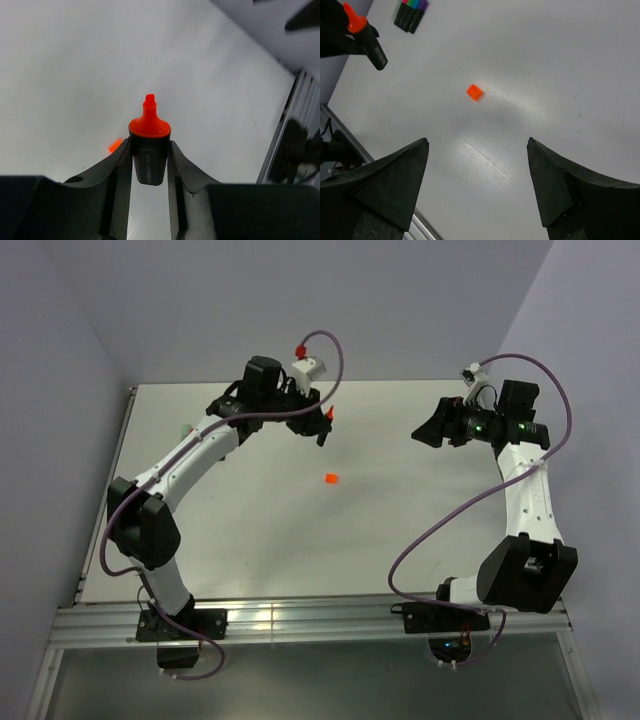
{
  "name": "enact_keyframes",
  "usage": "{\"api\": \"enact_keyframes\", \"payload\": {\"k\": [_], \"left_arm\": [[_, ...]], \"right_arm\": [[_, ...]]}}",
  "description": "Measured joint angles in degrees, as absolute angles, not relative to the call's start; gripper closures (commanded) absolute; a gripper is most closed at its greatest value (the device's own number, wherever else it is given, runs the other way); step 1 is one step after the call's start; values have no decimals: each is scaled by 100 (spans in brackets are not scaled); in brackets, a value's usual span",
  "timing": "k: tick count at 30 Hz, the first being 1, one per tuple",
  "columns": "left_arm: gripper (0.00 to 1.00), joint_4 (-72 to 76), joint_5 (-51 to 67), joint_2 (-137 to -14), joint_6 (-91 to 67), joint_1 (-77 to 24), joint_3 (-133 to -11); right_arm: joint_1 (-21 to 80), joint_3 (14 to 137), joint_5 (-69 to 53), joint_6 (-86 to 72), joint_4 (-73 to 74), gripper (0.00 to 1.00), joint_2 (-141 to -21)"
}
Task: Insert the pens into the pen caps
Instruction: Pick up the pen from the center of the board.
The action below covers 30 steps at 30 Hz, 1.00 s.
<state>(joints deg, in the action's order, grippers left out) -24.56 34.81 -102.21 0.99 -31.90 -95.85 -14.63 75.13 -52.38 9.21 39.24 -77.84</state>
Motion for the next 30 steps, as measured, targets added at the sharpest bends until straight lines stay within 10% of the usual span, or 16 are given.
{"api": "enact_keyframes", "payload": {"k": [15,30], "left_arm": [[100,-2526,1162,-10377,-4259,-3157,-10610],[100,-2606,989,-10390,-4910,-3798,-10610]], "right_arm": [[790,7498,-4346,-161,3017,18,-7736],[1756,8132,-3378,-792,2316,24,-8182]]}}
